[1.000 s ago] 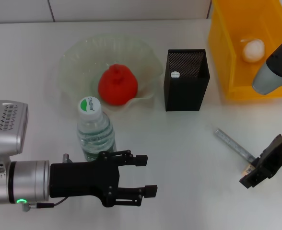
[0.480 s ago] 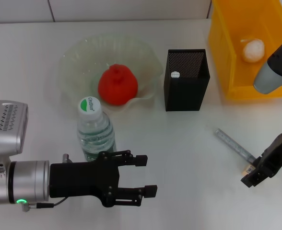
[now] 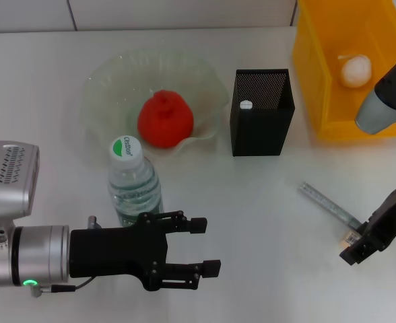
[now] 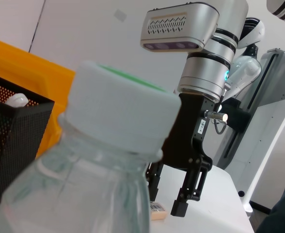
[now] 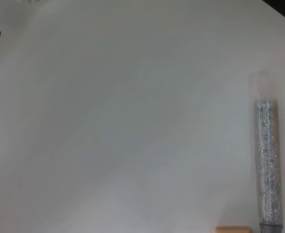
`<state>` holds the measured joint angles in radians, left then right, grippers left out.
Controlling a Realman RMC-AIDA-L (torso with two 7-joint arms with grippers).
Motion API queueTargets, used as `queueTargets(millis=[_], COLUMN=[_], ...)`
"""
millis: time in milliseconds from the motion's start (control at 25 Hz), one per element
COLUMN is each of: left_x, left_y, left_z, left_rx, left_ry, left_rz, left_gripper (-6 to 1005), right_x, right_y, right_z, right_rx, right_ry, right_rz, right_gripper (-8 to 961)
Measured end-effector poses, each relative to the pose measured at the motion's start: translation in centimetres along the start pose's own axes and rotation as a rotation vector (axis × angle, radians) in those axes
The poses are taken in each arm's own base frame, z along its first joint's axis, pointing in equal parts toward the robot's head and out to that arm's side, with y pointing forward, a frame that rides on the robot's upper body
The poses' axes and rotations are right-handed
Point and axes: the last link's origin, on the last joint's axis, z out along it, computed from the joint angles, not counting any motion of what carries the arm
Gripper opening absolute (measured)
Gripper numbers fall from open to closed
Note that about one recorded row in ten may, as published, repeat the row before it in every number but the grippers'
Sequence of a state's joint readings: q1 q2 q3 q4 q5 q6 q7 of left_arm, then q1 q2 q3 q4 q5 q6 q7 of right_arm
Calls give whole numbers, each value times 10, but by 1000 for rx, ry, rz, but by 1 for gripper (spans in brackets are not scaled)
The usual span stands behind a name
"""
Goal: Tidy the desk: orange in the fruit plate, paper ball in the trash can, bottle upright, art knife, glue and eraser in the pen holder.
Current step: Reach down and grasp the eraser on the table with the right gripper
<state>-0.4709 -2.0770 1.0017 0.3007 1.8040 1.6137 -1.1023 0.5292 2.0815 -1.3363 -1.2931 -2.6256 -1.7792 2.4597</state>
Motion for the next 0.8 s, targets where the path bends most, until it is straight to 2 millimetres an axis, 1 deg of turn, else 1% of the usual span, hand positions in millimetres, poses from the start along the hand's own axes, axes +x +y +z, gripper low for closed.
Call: queueTargets(millis=[200, 800], left_x=[0, -1], left_y=[0, 0], left_z=[0, 0], left_rx=[0, -1], left_ry=[0, -1], left_rz=[1, 0], left_gripper=[799, 799], right_x=[2, -5], right_y=[-2, 2], right_z=[2, 4], right_rx=[18, 48], right_ry=[21, 40], right_rz=[14, -10], right_gripper=[631, 625])
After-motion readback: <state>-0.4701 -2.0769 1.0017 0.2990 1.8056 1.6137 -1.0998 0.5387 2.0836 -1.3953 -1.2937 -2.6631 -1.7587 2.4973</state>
